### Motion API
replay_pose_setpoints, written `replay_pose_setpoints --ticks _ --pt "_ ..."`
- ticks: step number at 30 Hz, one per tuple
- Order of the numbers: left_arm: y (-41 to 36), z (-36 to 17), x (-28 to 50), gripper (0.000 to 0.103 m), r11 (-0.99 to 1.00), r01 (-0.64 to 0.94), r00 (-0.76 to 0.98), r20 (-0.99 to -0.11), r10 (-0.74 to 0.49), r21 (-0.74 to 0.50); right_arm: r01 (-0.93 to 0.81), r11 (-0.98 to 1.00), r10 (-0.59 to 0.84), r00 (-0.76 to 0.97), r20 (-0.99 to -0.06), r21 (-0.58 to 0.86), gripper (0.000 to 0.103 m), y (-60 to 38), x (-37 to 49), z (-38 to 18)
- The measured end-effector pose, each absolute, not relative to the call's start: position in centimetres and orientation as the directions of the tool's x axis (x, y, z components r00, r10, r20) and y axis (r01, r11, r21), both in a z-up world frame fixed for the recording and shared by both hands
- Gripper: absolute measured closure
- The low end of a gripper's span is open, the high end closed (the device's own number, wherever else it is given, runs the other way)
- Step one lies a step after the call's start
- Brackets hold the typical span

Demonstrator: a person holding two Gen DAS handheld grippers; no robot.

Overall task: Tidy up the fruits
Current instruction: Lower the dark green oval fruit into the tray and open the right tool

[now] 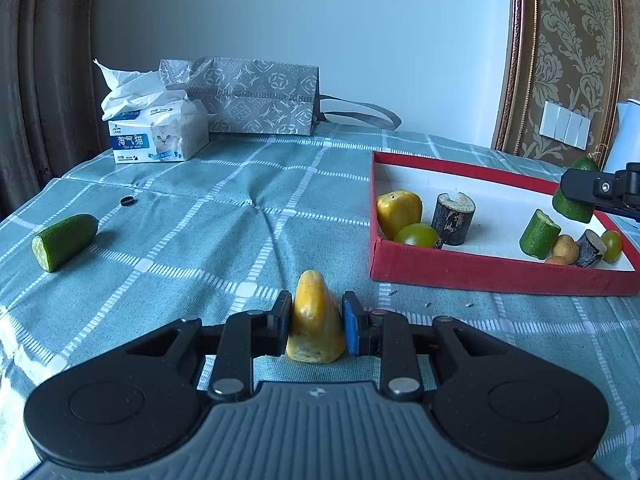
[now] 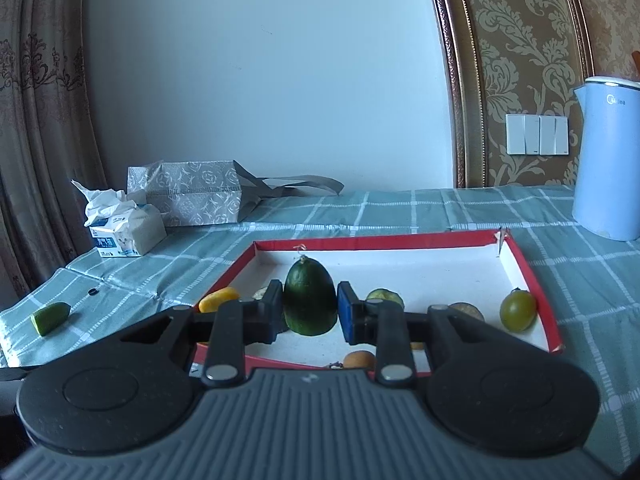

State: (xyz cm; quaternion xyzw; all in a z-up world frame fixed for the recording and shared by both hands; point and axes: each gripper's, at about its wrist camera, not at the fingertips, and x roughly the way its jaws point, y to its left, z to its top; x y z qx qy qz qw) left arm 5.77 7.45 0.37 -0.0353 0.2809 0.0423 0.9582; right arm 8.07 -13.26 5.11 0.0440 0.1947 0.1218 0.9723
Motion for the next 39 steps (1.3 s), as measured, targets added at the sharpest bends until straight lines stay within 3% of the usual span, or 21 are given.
replay_pose_setpoints --ticks 17,39 --pt "7.4 0.4 5.8 0.077 0.994 -0.102 0.839 -0.541 0.06 -0.047 -0.2 0.973 0.23 0.881 -0.414 0.114 0.075 -12.5 10.9 3.4" --pt "7.4 0.3 5.9 0.077 0.994 -0.103 0.838 -0.542 0.06 -0.048 -0.185 0.972 0.228 0.898 -0.377 0.147 0.075 -12.4 11.5 3.0"
